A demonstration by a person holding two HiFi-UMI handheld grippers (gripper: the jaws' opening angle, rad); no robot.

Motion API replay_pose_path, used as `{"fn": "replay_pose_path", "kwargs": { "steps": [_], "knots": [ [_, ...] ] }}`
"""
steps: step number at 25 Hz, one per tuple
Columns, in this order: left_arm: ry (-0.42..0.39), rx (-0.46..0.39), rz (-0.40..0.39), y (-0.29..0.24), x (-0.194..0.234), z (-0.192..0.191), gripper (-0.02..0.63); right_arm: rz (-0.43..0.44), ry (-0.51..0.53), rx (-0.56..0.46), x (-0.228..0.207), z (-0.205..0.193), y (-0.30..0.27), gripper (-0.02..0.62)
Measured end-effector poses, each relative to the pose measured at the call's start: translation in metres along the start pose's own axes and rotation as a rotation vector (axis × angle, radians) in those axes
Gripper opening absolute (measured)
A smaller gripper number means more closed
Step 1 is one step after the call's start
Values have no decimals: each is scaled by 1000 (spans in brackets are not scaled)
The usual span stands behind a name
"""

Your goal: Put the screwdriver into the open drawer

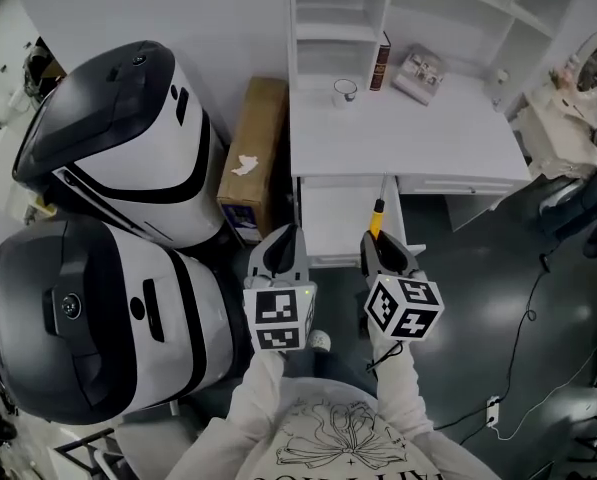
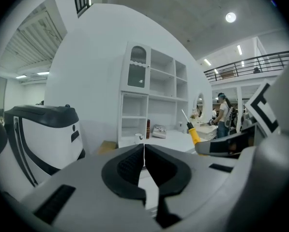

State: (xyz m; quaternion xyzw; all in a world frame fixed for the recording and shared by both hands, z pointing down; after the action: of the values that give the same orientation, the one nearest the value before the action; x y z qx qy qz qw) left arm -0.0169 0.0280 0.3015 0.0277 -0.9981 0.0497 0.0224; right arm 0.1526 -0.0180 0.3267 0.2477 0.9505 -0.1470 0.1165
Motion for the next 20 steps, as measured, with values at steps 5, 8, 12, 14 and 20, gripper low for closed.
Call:
{"fn": "replay_pose_path", "kwargs": {
  "steps": [5,8,12,14,20],
  "knots": [
    [17,26,17,-25,11,-10,6,11,-3,39,-8,-6,-29,69],
    [23,38,10,-41,15,-15,6,8,-17,53,-15,-6,-45,69],
    [26,53,-3,-71,26,-19,6,3,-18,69,-21,-2,-74,68],
    [33,60,-12,-87,33,-21,6,-3,-17,83,-23,-3,-91,69],
    [59,103,-42,-134,50,-33,6,-17,-16,137,-30,-8,-137,69]
  ]
}}
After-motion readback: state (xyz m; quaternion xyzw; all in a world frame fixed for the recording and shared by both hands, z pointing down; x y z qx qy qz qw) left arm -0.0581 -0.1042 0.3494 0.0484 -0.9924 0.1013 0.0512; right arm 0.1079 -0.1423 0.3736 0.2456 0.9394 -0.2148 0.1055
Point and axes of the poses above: the fingertips, and each gripper's own axes: y backward along the fingers, x to its left, z out of its top, the point moved 6 cm from there along y, backward along the fingers, and after that the axes turned 11 degrees about -x, right-handed, at the moved point
